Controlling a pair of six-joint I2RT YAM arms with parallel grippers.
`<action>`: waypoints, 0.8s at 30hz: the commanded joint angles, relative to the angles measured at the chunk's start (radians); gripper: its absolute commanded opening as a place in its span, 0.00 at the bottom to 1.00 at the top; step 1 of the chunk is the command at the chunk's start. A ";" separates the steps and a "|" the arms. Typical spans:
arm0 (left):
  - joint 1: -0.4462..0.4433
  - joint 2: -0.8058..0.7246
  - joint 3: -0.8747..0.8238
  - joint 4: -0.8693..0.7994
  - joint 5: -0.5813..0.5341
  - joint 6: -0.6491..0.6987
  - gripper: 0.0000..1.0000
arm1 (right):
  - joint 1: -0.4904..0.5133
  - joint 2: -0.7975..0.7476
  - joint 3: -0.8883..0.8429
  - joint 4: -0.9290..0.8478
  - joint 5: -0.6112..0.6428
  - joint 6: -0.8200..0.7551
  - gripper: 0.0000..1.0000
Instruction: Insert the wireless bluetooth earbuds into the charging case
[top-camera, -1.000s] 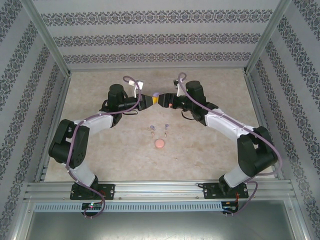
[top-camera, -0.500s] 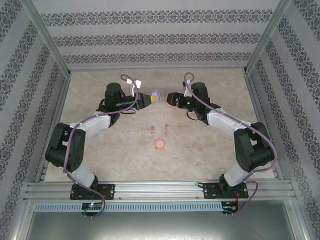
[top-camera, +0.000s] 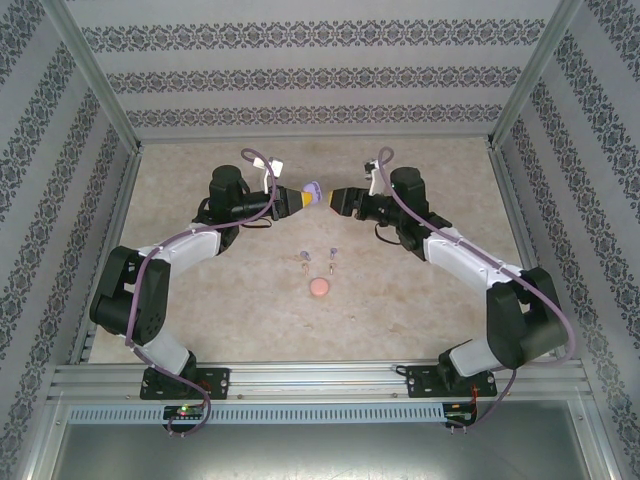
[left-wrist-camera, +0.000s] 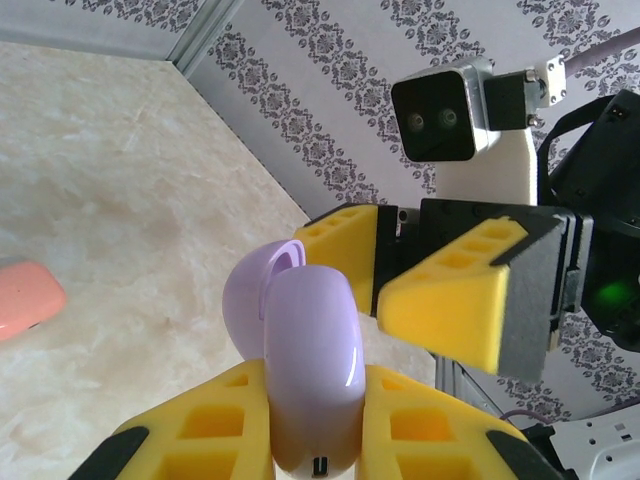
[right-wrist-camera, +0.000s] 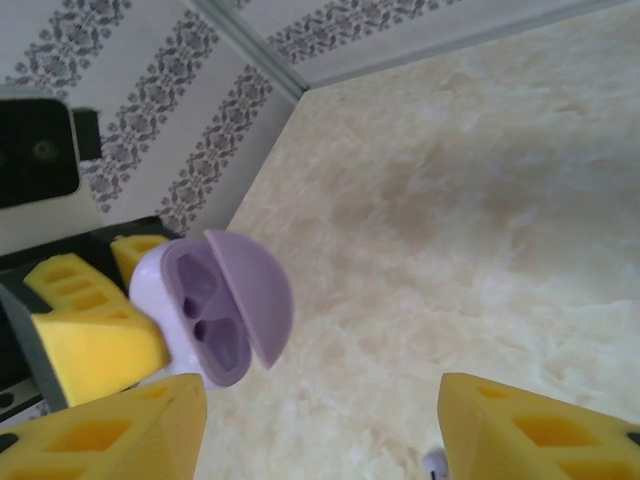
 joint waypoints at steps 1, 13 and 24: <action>-0.005 -0.016 0.017 0.043 0.033 0.017 0.00 | 0.021 0.018 0.043 0.024 -0.032 -0.027 0.62; -0.015 -0.035 0.023 0.018 0.045 0.029 0.00 | 0.035 0.089 0.098 0.017 -0.001 -0.022 0.51; -0.021 -0.040 0.032 0.005 0.058 0.038 0.00 | 0.036 0.127 0.117 0.030 -0.004 -0.004 0.45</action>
